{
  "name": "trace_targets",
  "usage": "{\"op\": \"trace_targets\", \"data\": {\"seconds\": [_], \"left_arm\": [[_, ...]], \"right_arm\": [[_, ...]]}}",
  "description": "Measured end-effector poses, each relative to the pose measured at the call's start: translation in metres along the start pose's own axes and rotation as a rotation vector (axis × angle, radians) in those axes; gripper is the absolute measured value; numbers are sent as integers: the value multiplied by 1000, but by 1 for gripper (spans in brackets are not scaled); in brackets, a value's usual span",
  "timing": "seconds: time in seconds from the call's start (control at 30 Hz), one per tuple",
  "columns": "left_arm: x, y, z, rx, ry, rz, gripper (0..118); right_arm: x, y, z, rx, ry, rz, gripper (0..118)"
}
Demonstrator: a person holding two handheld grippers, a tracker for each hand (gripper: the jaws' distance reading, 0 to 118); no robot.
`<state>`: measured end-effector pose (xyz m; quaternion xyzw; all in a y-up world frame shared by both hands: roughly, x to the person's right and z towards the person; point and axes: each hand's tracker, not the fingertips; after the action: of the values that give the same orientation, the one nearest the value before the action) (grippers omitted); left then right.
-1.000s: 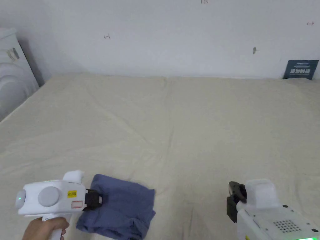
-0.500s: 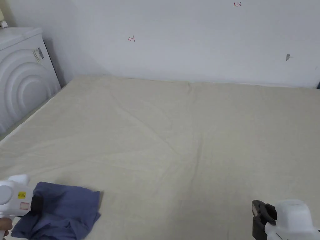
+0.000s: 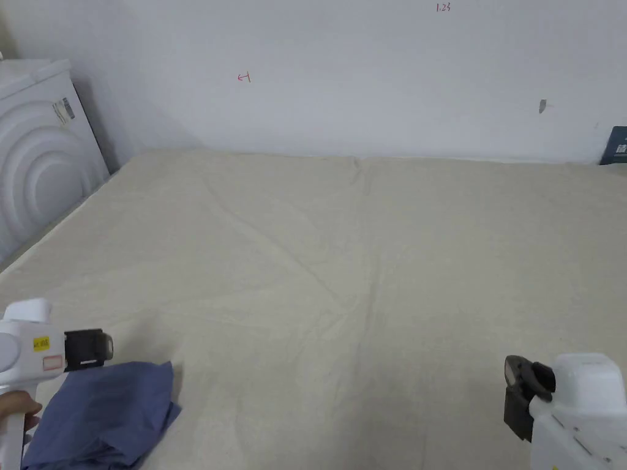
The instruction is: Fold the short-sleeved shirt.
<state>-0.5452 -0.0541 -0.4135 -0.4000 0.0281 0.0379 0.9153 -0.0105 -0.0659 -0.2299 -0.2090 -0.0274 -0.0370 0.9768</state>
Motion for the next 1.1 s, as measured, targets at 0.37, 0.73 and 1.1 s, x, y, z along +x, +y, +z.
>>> {"op": "trace_targets", "data": {"seconds": [0.37,0.73,1.1], "left_arm": [[136,12,160,531,-158,-104,103],[257,-52,208,855,-213,-213,94],[309,-88,202,840,-313,-261,1]], "right_arm": [[30,60,65,262,-114,71,0],[63,83,116,407,-181,75,0],[74,87,129,456,-204,65,0]]}}
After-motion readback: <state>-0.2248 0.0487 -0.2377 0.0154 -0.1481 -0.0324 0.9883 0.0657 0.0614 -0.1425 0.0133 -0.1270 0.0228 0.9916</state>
